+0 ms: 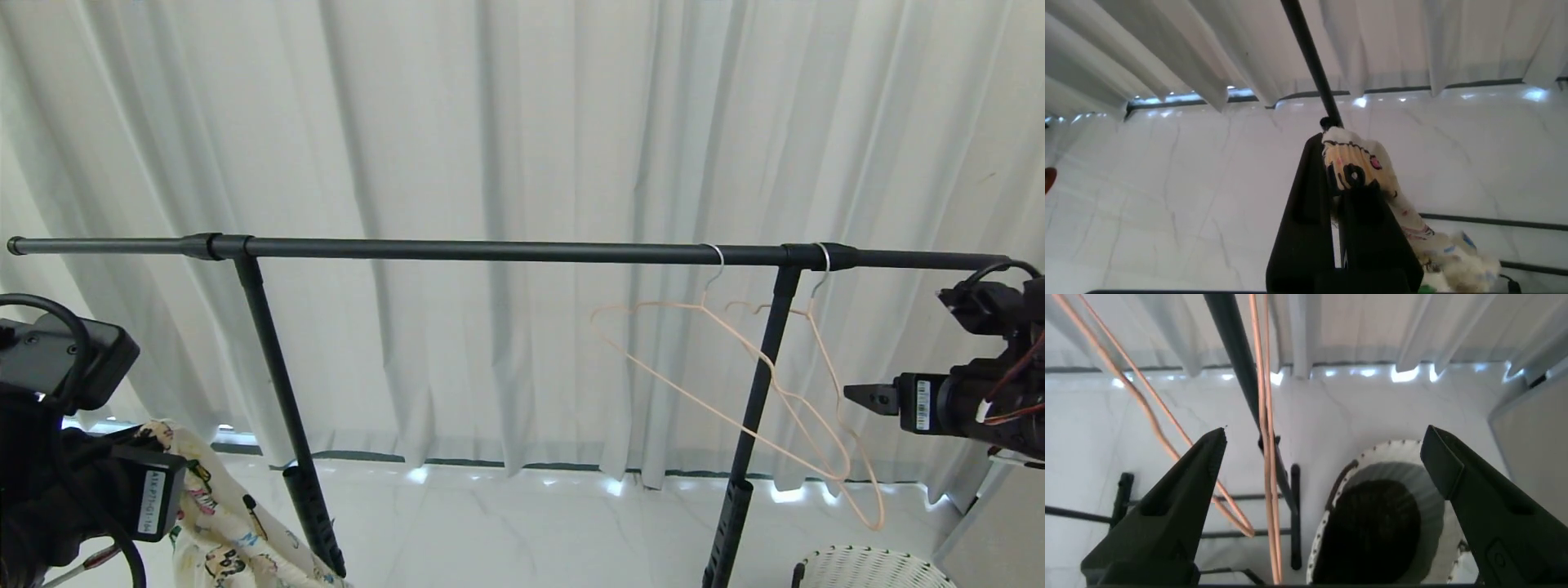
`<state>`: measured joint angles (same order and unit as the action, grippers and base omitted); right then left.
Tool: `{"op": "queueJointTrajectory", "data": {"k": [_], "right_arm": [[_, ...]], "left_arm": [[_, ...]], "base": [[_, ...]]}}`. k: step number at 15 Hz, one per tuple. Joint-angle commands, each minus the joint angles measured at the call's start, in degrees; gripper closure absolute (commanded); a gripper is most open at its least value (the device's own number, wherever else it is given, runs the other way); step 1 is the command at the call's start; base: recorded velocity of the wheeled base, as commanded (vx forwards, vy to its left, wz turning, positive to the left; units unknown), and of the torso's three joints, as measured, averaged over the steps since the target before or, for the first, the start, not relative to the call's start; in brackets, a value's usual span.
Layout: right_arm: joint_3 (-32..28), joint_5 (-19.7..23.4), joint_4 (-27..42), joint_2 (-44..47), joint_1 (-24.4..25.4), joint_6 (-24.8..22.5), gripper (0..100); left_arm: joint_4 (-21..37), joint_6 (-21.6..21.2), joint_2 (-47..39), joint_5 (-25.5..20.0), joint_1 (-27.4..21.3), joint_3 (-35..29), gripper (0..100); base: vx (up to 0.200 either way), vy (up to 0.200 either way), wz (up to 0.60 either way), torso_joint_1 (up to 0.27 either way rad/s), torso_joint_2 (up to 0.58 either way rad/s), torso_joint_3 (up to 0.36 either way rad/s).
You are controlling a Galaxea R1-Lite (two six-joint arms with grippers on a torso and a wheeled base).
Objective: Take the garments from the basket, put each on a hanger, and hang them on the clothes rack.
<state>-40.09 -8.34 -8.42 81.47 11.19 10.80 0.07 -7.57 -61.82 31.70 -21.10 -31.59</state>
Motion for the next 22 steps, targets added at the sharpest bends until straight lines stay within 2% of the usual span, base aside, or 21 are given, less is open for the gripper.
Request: {"op": "queueJointTrajectory", "data": {"k": [1, 5, 9, 15, 16, 22], "right_arm": [[1.4, 0.0, -2.9, 4.8, 0.1, 1.2, 0], [0.1, -0.1, -12.5, 15.0, 0.3, 0.9, 0], [-2.0, -0.2, -12.8, 19.1, 2.1, 0.6, 0], [-2.4, -0.2, -12.8, 20.1, 1.6, 0.7, 0], [-2.4, -0.3, -12.8, 20.1, 1.7, 0.6, 100], [-2.1, -0.4, -13.3, 17.7, 1.6, 0.8, 100]], "left_arm": [[-1.2, -0.1, -0.1, 0.1, 0.2, -0.1, 100], [-1.8, -1.0, -0.1, 1.8, 0.2, 0.0, 100], [-1.8, -1.0, -0.1, 1.9, 0.2, 0.4, 100], [-1.8, -1.1, -0.2, 1.9, 0.1, 0.3, 100], [-1.8, -1.1, -0.2, 1.9, 0.1, 0.3, 100], [-1.8, -1.1, -0.1, 1.9, 0.1, 0.7, 100]], "base": [[0.000, 0.000, 0.00, 0.000, 0.00, 0.000], [0.000, 0.000, 0.00, 0.000, 0.00, 0.000], [0.000, 0.000, 0.00, 0.000, 0.00, 0.000], [0.000, 0.000, 0.00, 0.000, 0.00, 0.000], [0.000, 0.000, 0.00, 0.000, 0.00, 0.000], [0.000, 0.000, 0.00, 0.000, 0.00, 0.000]]}}
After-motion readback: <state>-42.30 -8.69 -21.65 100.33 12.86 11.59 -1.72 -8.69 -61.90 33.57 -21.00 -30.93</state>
